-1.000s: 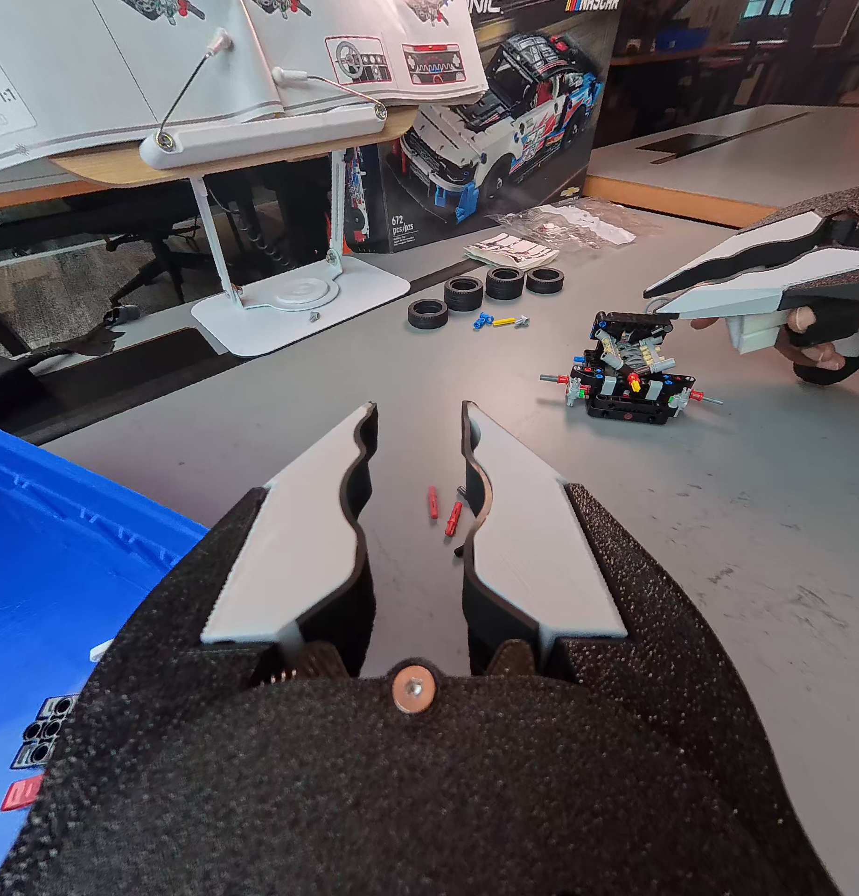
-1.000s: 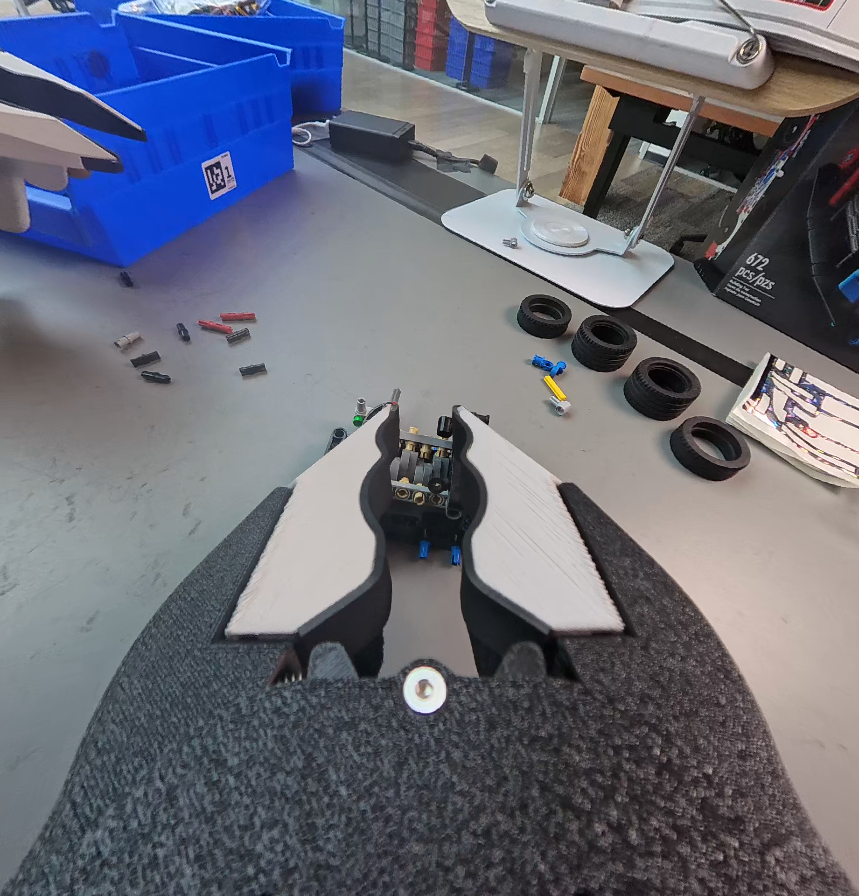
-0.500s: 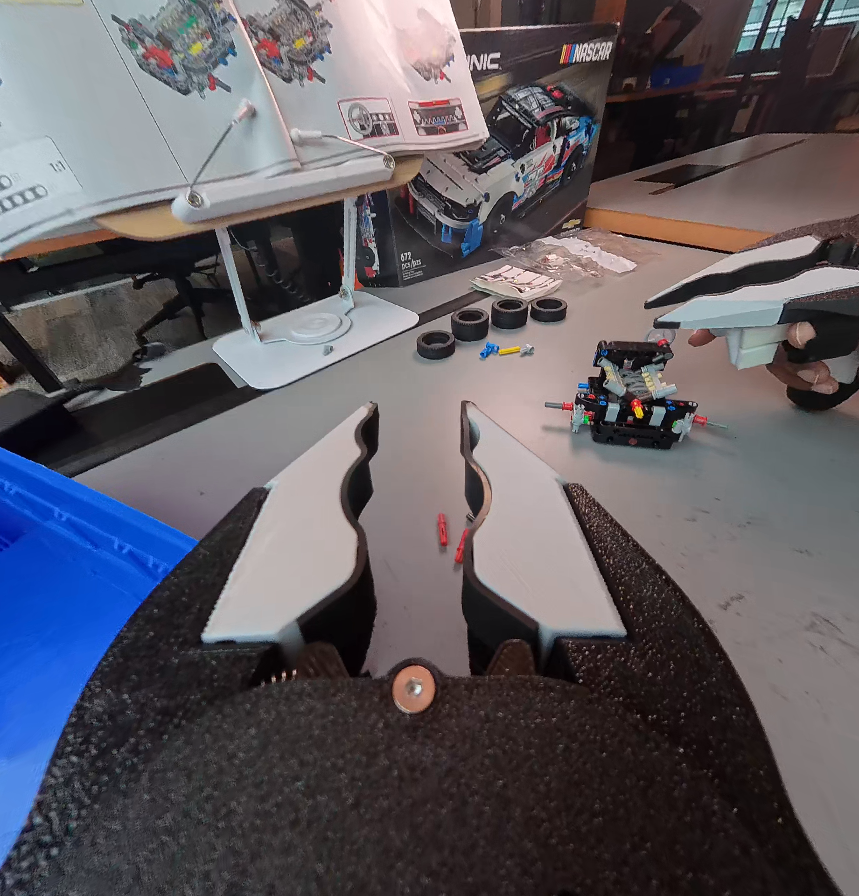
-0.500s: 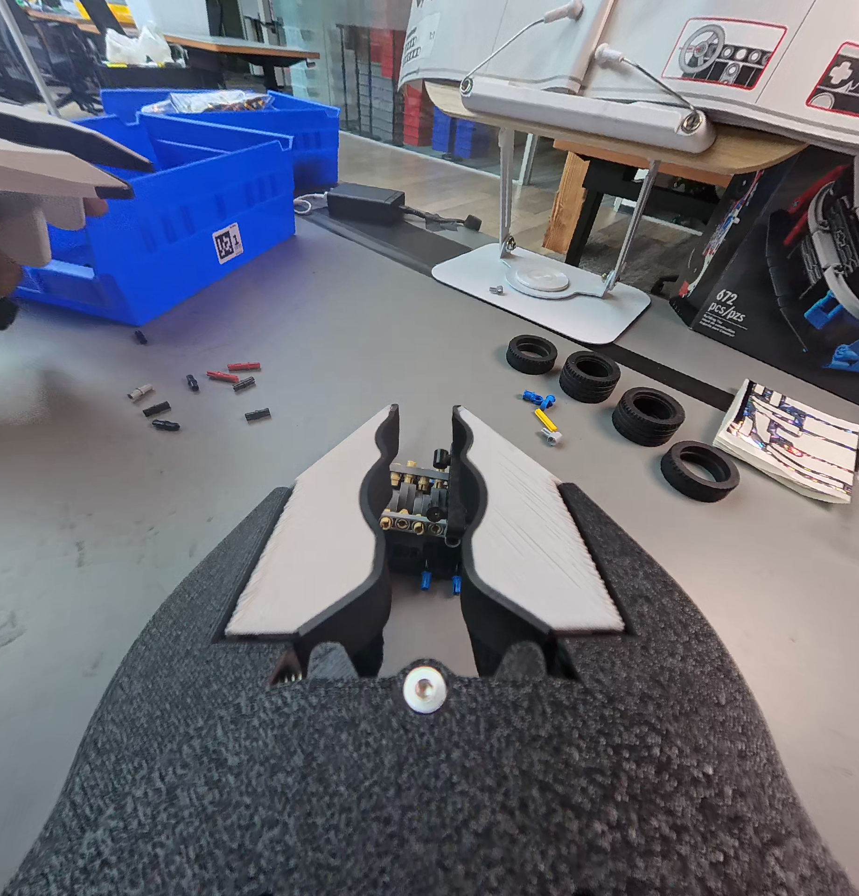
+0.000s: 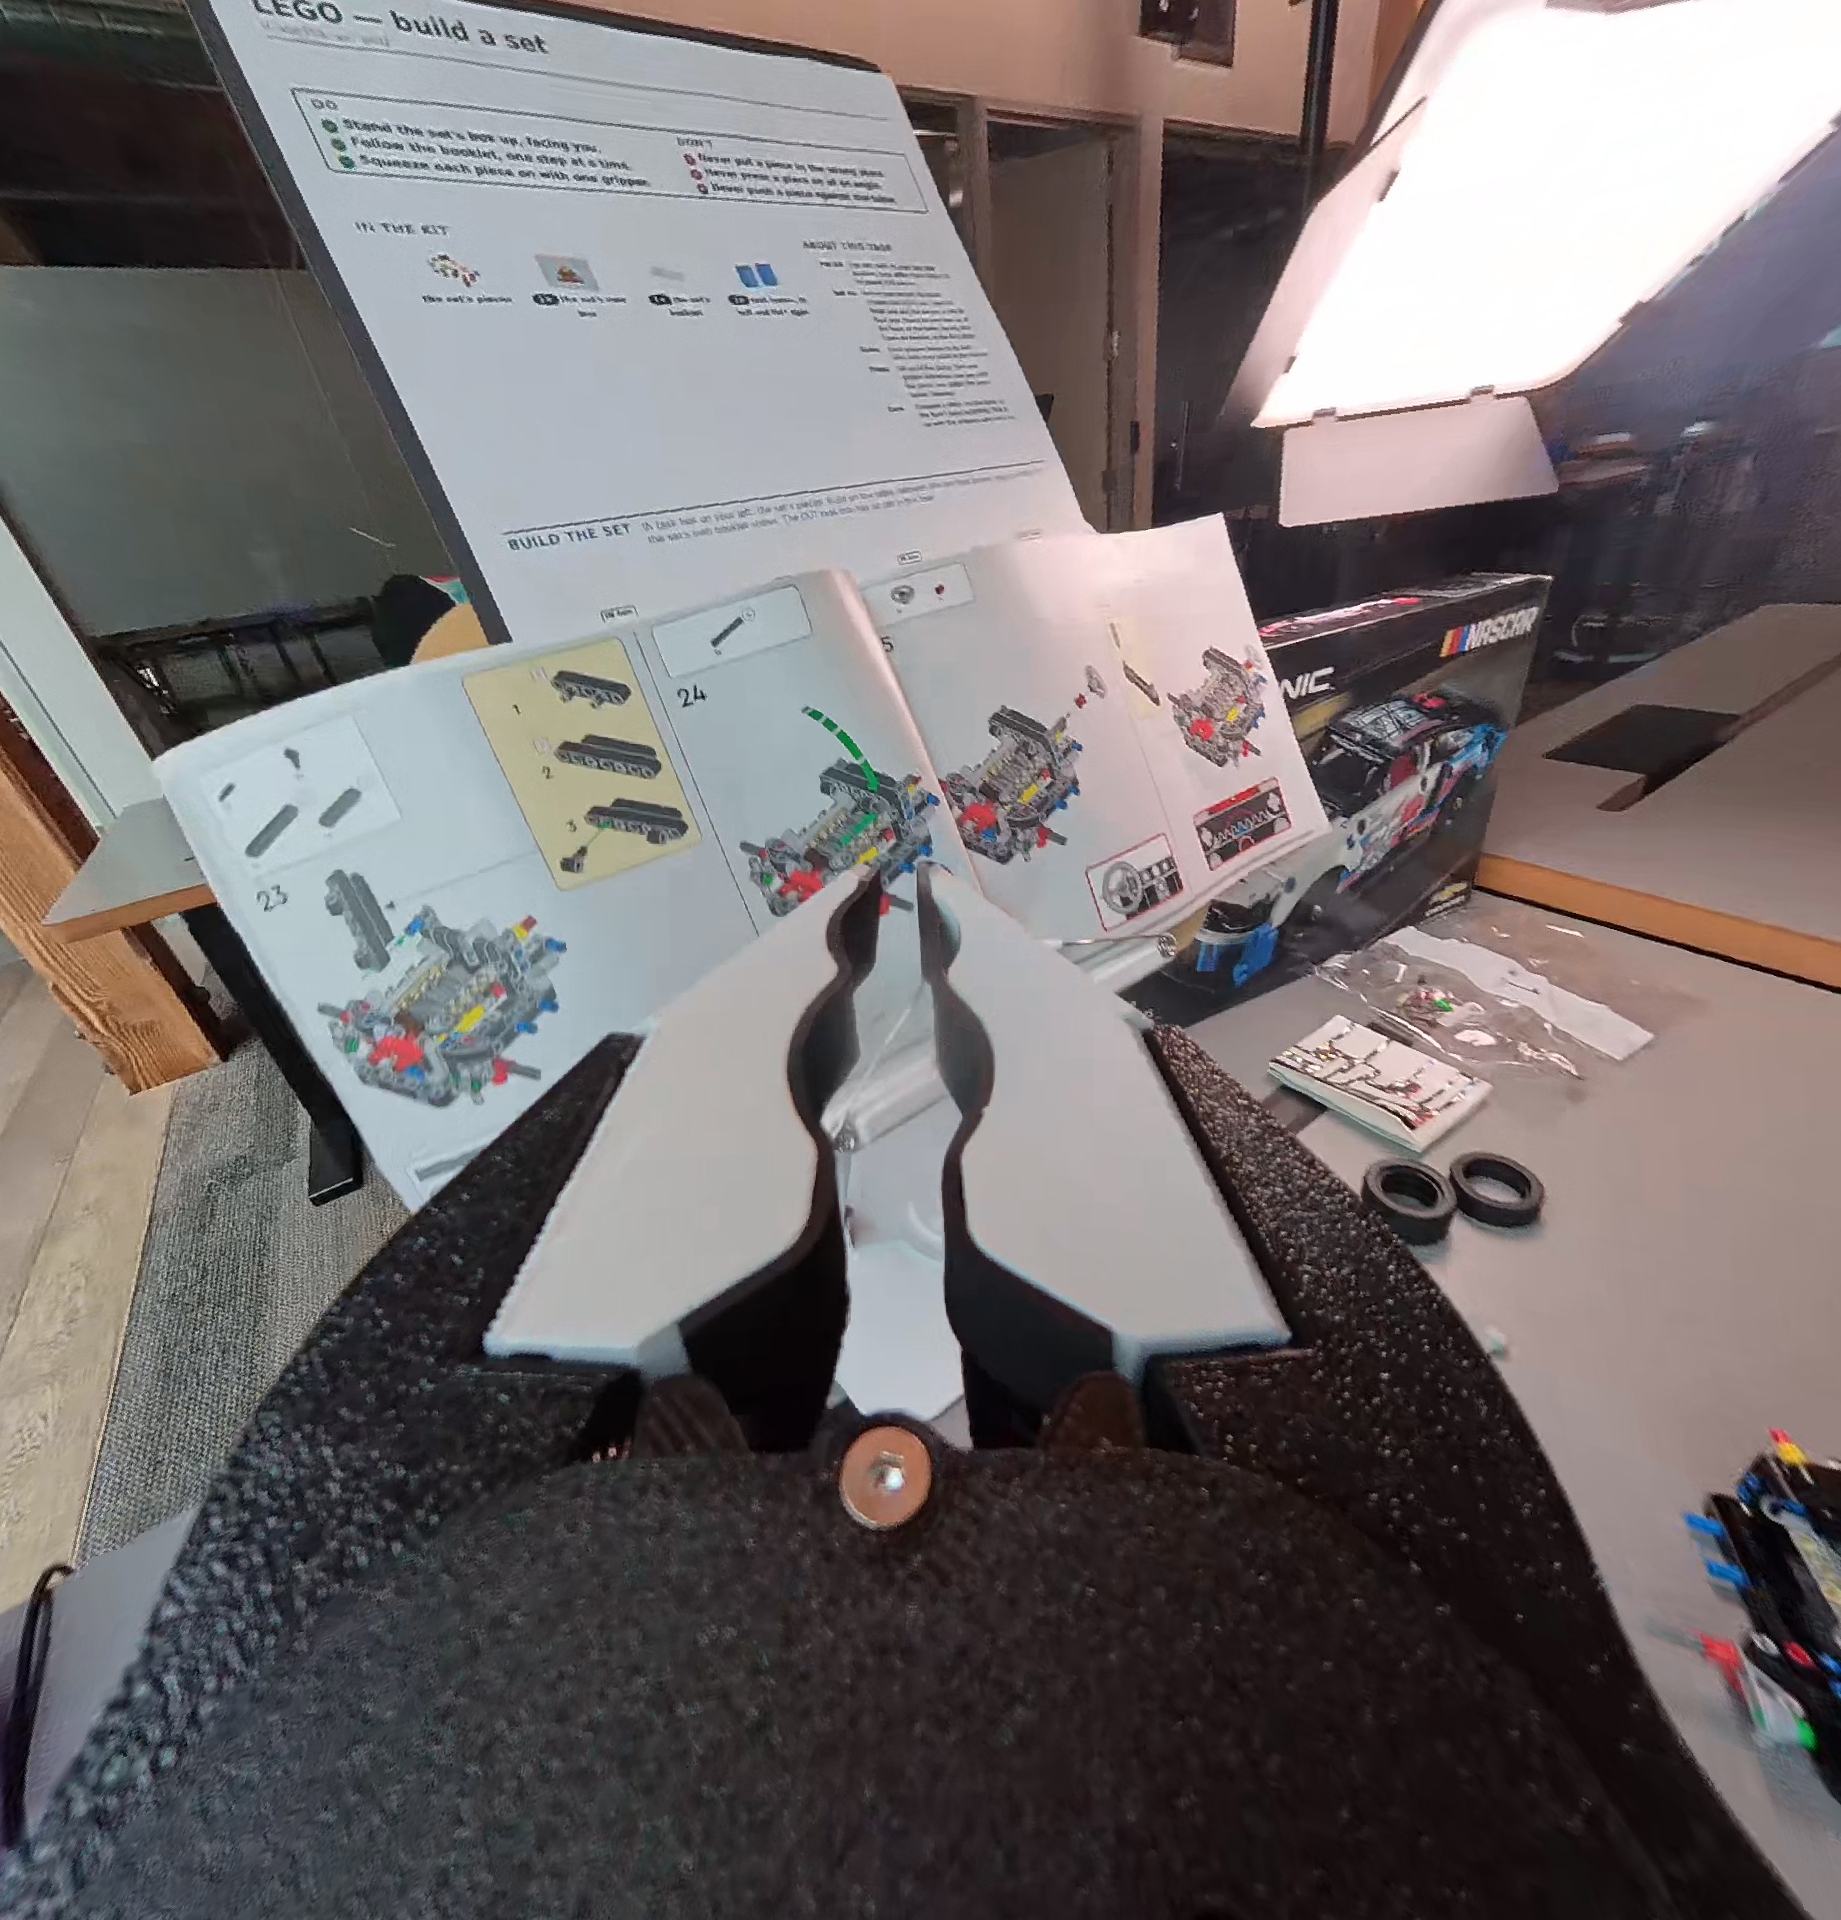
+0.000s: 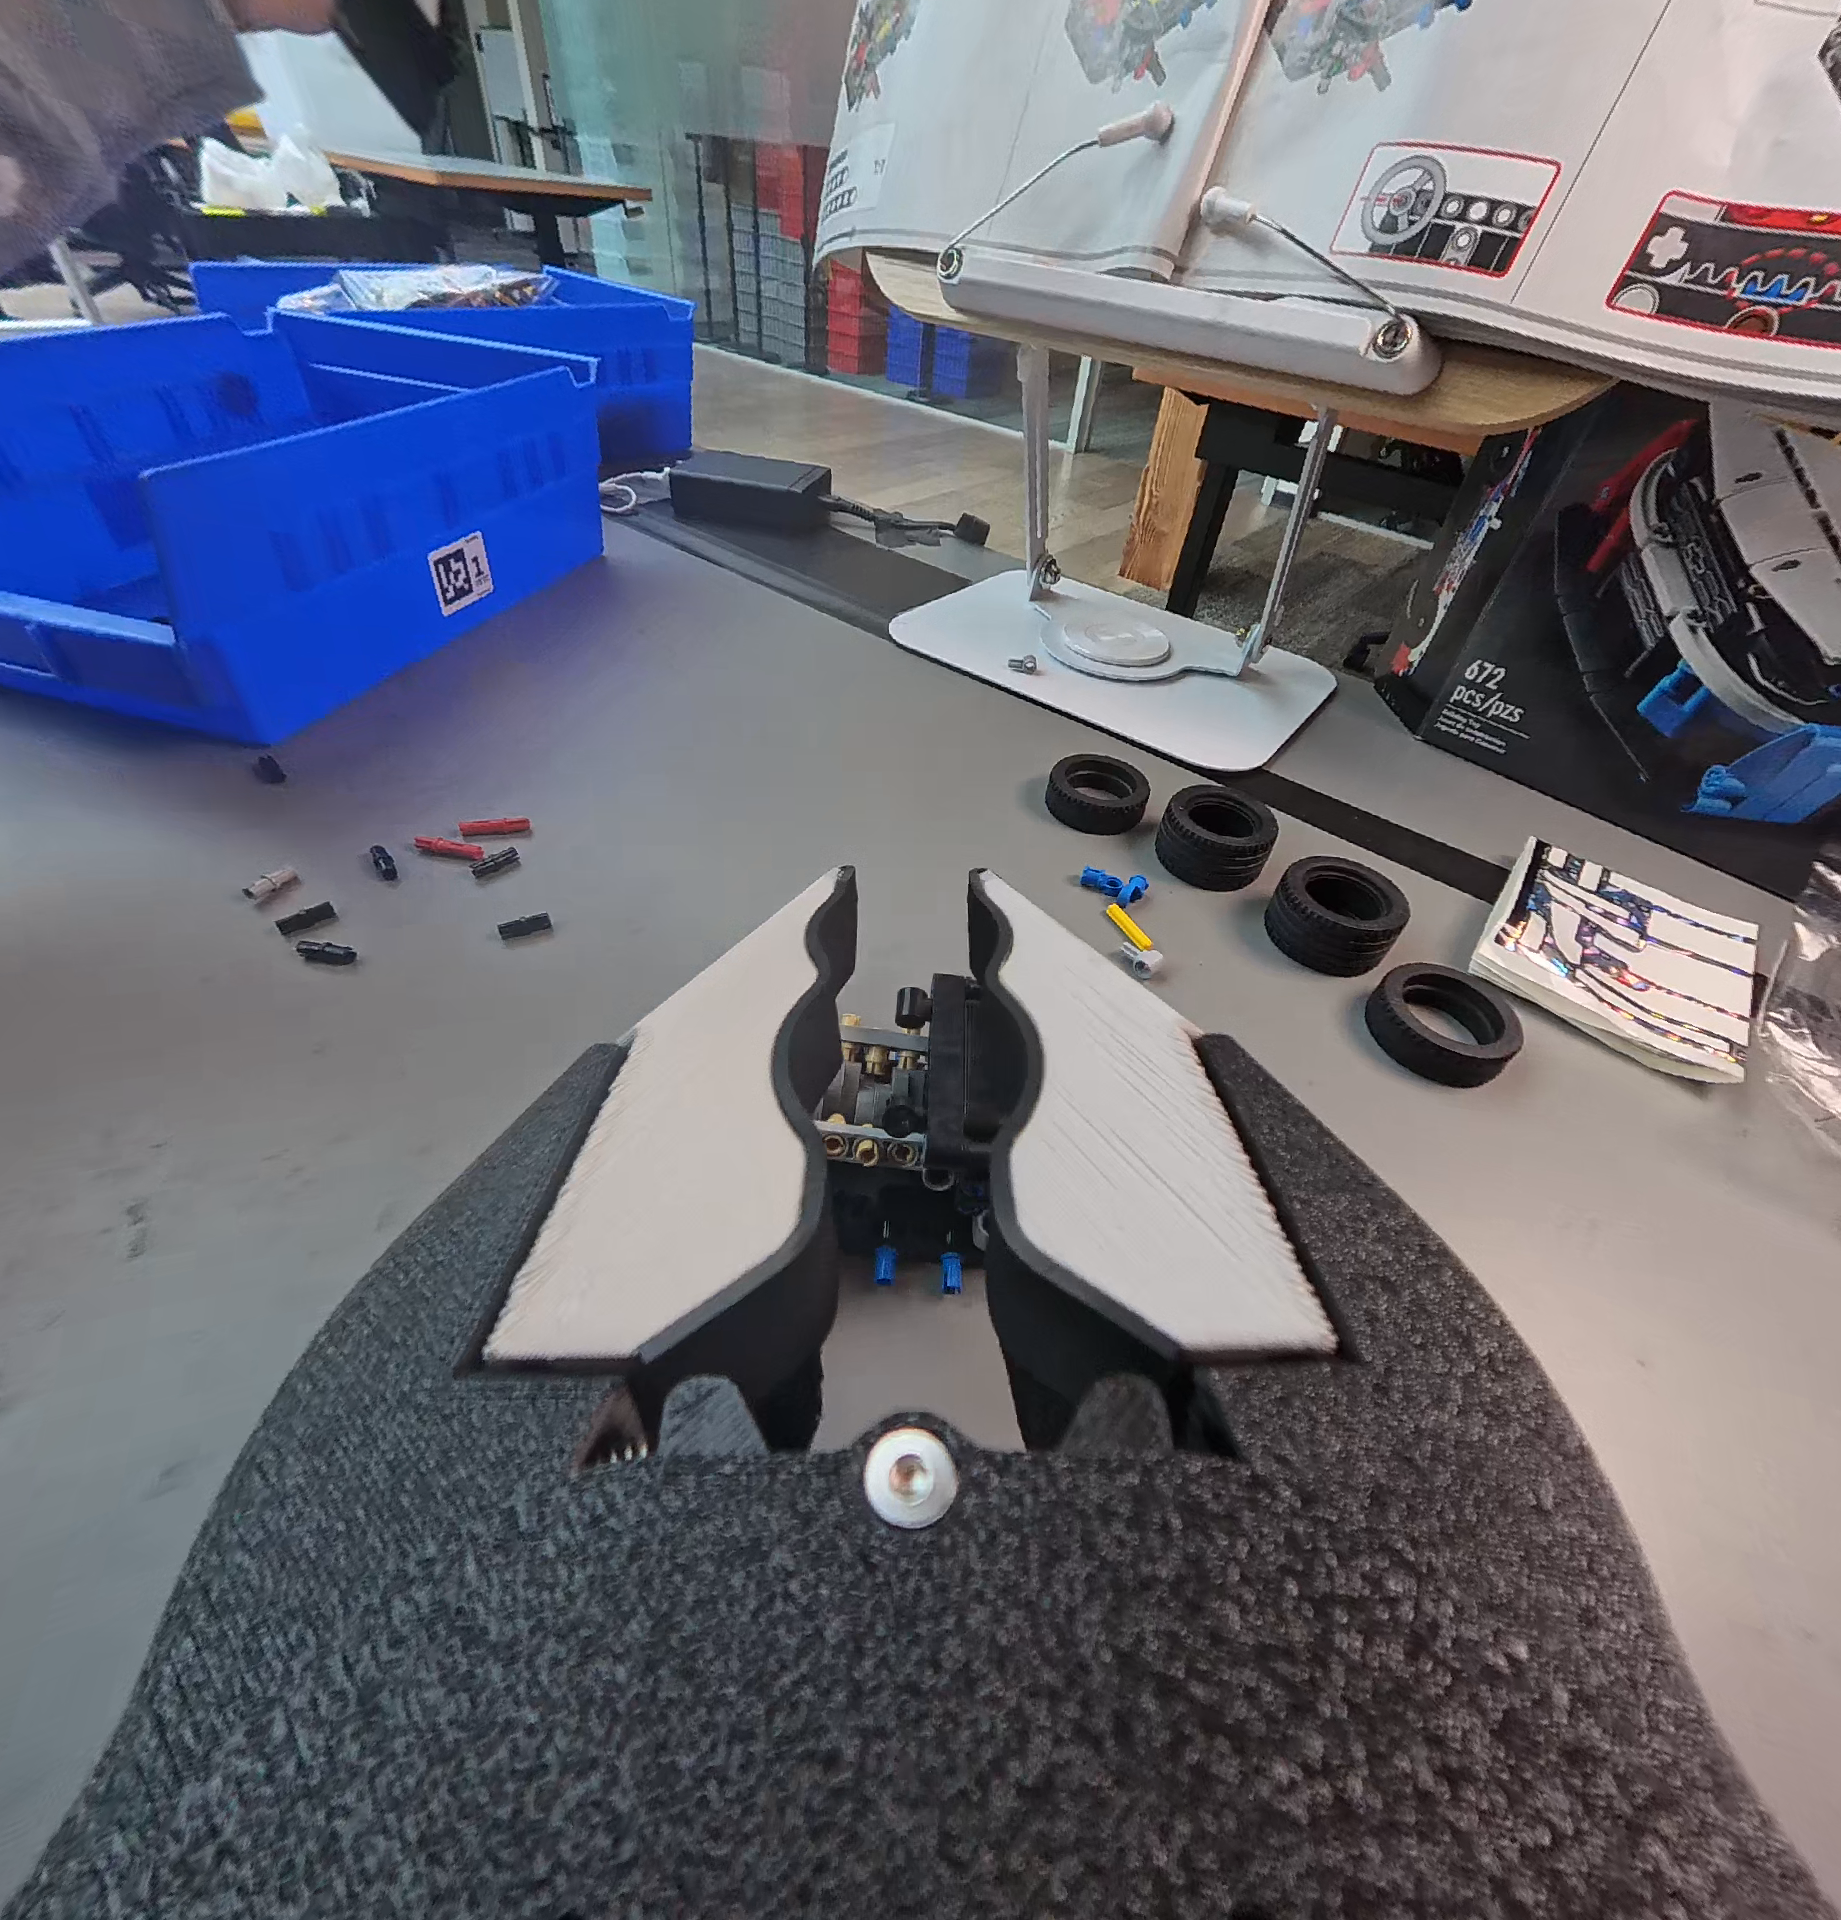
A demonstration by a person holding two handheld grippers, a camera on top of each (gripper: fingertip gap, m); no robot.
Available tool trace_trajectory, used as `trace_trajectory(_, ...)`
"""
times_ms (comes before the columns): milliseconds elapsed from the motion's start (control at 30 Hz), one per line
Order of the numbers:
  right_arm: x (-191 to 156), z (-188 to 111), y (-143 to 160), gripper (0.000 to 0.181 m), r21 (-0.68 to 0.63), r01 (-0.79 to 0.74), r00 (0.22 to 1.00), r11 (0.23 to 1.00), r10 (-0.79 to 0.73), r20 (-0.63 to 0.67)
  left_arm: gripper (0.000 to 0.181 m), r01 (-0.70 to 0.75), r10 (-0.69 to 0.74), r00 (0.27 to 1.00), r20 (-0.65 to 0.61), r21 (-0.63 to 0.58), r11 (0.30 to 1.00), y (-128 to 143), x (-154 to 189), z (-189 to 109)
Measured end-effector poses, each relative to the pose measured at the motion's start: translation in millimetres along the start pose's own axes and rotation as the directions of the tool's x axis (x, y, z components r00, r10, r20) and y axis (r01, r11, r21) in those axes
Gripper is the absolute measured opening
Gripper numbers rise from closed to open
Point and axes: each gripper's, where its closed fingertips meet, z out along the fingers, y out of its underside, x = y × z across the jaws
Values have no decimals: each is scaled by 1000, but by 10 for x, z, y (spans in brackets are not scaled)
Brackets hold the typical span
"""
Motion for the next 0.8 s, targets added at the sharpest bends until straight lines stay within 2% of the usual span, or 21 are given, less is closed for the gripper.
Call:
trace_trajectory(167, 58, -24, -15, 21, 9, 16, 1000, 1000, -16, -19, 0, 44, -43, 999, 22, -55, 998, -40, -330, 880)
trace_trajectory(333, 95, -50, -39, 21, 16, 32, 999, 999, -32, -26, 0, 34, -27, 997, 78, -87, 996, -8, -507, 1355)
trace_trajectory(500, 139, -58, -28, 21, 13, 24, 999, 1000, -24, -26, 0, 55, -44, 993, 105, -105, 993, 54, -621, 1516)
trace_trajectory(800, 114, -40, -13, 21, 6, 26, 1000, 1000, -26, -6, 6, 45, -34, 995, 91, -121, 992, 191, -536, 1513)
